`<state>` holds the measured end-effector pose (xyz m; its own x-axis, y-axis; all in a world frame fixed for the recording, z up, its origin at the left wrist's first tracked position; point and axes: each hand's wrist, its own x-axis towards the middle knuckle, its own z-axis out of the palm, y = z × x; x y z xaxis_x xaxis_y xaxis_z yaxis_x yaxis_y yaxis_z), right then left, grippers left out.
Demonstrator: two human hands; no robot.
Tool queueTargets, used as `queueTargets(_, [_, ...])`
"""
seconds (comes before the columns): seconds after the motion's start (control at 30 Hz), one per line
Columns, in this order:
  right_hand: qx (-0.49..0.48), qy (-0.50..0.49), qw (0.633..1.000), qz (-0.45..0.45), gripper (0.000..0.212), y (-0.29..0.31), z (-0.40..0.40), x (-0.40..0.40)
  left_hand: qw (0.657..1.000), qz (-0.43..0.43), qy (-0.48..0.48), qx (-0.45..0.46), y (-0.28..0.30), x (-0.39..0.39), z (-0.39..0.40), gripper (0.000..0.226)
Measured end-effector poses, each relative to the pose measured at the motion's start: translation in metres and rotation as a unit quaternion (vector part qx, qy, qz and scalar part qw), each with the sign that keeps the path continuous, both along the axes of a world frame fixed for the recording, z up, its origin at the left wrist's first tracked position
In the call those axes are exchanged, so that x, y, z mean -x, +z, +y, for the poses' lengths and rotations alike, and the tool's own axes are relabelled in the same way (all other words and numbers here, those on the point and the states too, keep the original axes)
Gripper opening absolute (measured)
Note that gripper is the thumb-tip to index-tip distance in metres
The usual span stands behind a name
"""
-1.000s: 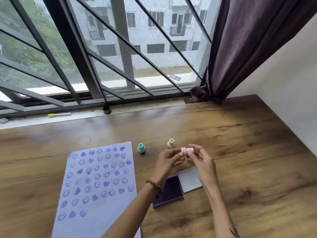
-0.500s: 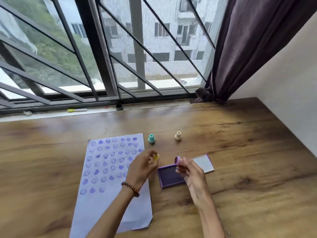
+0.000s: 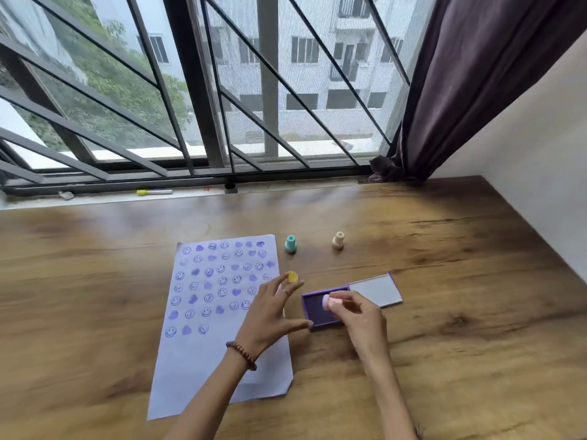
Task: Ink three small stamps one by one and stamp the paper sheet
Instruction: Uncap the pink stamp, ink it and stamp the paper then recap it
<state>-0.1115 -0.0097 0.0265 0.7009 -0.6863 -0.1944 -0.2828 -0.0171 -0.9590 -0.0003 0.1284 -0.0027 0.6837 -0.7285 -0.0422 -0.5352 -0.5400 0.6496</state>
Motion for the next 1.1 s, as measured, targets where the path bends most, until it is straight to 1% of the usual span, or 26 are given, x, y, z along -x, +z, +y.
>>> queueTargets(0.03, [0.098, 0.014, 0.995, 0.027, 0.004, 0.001, 0.003, -0.001, 1.000, -0.010, -0.007, -0.008, -0.002, 0.001, 0.001, 0.078])
queueTargets(0.07, [0.185, 0.030, 0.981, 0.044, 0.004, 0.001, 0.007, -0.003, 1.000, -0.019, -0.009, -0.011, -0.003, 0.003, 0.001, 0.077])
queueTargets(0.1, [0.252, 0.049, 0.965, 0.055, 0.004, 0.002, 0.011, -0.004, 1.000, -0.026, -0.009, -0.012, -0.004, 0.004, 0.001, 0.075])
queueTargets(0.13, [0.298, 0.069, 0.950, 0.067, 0.007, 0.002, 0.015, -0.006, 1.000, -0.028, -0.006, -0.012, -0.004, 0.005, 0.001, 0.072])
queueTargets(0.23, [0.390, 0.122, 0.906, 0.110, 0.018, 0.001, 0.026, -0.007, 1.000, -0.029, 0.003, -0.004, -0.007, 0.006, 0.001, 0.067])
queueTargets(0.3, [0.430, 0.145, 0.882, 0.127, 0.020, 0.001, 0.030, -0.008, 1.000, -0.029, 0.006, 0.000, -0.008, 0.006, 0.001, 0.067])
queueTargets(0.4, [0.474, 0.153, 0.858, 0.128, 0.004, 0.001, 0.033, -0.009, 1.000, -0.028, 0.008, 0.002, -0.008, 0.006, 0.000, 0.066])
queueTargets(0.43, [0.487, 0.152, 0.850, 0.128, 0.003, 0.000, 0.032, -0.010, 1.000, -0.028, 0.008, 0.003, -0.008, 0.005, 0.000, 0.066])
queueTargets(0.57, [0.439, 0.183, 0.869, 0.136, 0.021, -0.004, 0.022, -0.017, 1.000, -0.019, 0.007, 0.010, -0.009, 0.005, 0.001, 0.065])
queueTargets(0.67, [0.422, 0.199, 0.871, 0.153, 0.018, 0.000, 0.013, -0.029, 1.000, -0.013, 0.008, 0.009, -0.008, 0.005, 0.000, 0.065])
queueTargets(0.73, [0.398, 0.217, 0.871, 0.187, 0.017, 0.005, 0.007, -0.039, 1.000, -0.013, 0.006, 0.006, -0.008, 0.005, -0.001, 0.064])
queueTargets(0.83, [0.384, 0.247, 0.854, 0.248, 0.018, 0.013, 0.004, -0.052, 1.000, -0.012, 0.005, 0.005, -0.005, 0.005, -0.002, 0.063])
queueTargets(0.93, [0.359, 0.250, 0.859, 0.267, 0.016, 0.016, 0.003, -0.051, 1.000, -0.012, -0.008, -0.005, 0.000, 0.008, 0.000, 0.066])
queueTargets(1.0, [0.344, 0.234, 0.872, 0.259, 0.012, 0.018, 0.004, -0.046, 1.000, -0.001, -0.027, 0.002, 0.002, 0.009, 0.008, 0.073])
queueTargets(1.1, [0.332, 0.148, 0.906, 0.217, 0.014, 0.021, 0.025, -0.039, 0.999, 0.024, -0.016, 0.021, 0.006, 0.006, 0.036, 0.079])
